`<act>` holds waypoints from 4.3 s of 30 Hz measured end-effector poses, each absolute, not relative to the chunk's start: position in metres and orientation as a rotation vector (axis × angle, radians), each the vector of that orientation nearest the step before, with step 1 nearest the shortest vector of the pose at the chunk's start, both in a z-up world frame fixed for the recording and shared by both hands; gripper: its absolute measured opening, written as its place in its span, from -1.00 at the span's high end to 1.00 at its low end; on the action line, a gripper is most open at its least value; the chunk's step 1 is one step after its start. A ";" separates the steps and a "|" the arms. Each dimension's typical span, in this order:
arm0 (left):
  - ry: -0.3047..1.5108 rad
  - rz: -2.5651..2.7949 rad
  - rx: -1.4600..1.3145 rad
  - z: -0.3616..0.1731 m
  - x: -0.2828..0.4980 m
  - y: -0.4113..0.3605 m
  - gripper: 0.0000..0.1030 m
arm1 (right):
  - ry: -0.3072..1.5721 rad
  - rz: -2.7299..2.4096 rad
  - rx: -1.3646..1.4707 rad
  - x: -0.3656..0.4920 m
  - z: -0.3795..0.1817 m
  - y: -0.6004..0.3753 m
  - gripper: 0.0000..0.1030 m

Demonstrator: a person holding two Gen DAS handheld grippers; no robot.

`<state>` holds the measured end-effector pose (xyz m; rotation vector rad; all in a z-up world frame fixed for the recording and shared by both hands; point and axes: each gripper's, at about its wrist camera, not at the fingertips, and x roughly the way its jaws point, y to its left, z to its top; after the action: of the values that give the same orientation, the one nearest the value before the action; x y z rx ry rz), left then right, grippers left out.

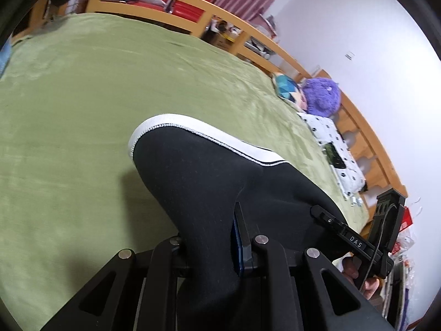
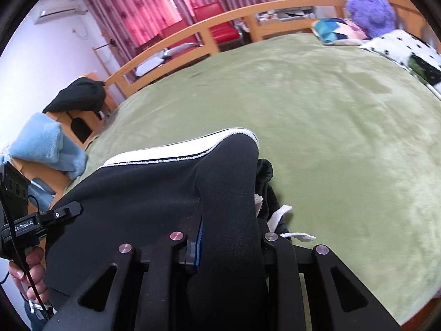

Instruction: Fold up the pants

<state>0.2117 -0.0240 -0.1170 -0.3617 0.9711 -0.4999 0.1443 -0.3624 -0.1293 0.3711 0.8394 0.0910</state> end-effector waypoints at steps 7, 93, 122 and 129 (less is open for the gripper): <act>1.187 -0.421 -0.370 -0.191 0.220 0.019 0.33 | 0.959 0.038 0.175 0.147 -0.174 -0.318 0.09; 0.857 -0.211 -0.154 -0.111 0.071 -0.040 -0.43 | 0.886 -0.088 0.052 0.072 -0.113 -0.333 -0.06; 0.652 -0.146 -0.024 -0.015 -0.026 -0.091 -0.81 | 0.666 -0.084 0.137 -0.037 -0.025 -0.337 -0.98; 0.672 -0.138 -0.036 -0.016 -0.022 -0.091 -0.82 | 0.668 -0.084 0.134 -0.045 -0.027 -0.339 -0.99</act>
<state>-0.0220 -0.0907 -0.0164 -0.0361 0.6717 -0.1377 -0.0447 -0.3388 -0.0275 0.1343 0.6675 -0.0842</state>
